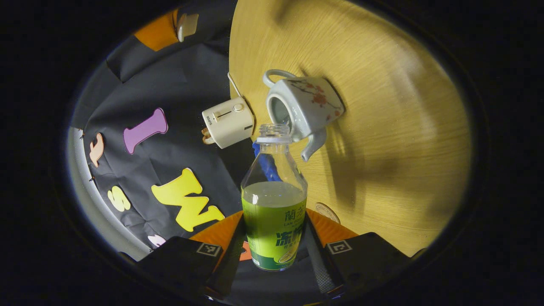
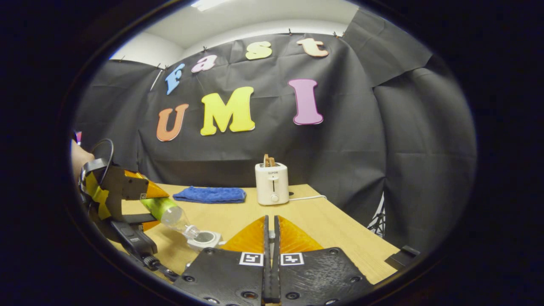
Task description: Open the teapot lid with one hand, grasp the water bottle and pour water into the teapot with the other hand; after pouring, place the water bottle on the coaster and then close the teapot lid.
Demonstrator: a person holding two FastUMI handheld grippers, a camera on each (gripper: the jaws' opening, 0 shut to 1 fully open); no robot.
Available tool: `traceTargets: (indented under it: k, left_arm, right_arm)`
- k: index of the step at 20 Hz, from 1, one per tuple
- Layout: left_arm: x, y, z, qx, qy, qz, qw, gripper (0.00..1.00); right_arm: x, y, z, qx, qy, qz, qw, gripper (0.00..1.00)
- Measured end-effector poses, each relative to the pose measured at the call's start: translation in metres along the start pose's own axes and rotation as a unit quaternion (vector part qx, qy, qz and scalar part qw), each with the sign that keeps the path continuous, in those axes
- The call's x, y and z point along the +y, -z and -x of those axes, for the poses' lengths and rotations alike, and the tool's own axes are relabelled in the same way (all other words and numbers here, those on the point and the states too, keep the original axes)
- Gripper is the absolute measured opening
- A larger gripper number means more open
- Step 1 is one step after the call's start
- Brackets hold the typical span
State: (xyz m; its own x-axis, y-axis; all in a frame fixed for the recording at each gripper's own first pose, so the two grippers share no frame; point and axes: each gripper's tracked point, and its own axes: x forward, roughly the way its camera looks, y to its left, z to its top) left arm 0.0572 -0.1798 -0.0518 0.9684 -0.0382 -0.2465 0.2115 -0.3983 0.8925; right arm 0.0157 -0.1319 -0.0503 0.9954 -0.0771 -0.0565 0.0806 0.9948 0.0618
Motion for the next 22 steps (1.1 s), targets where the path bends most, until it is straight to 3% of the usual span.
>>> traceTargets:
  k: [8, 12, 22]
  left_arm:
    - [0.020, 0.003, -0.003, 0.023, -0.042, -0.050, 0.998, 0.75]
    - [0.032, 0.004, -0.004, 0.029, -0.068, -0.095, 0.993, 0.75]
    - [0.056, 0.001, 0.009, 0.037, -0.114, -0.148, 0.982, 0.75]
  right_arm:
    - [-0.005, -0.001, 0.001, 0.001, 0.001, -0.008, 1.000, 0.00]
    - [-0.005, -0.002, 0.002, 0.000, 0.001, -0.007, 1.000, 0.00]
    - [-0.005, -0.006, 0.004, -0.004, -0.002, -0.010, 1.000, 0.00]
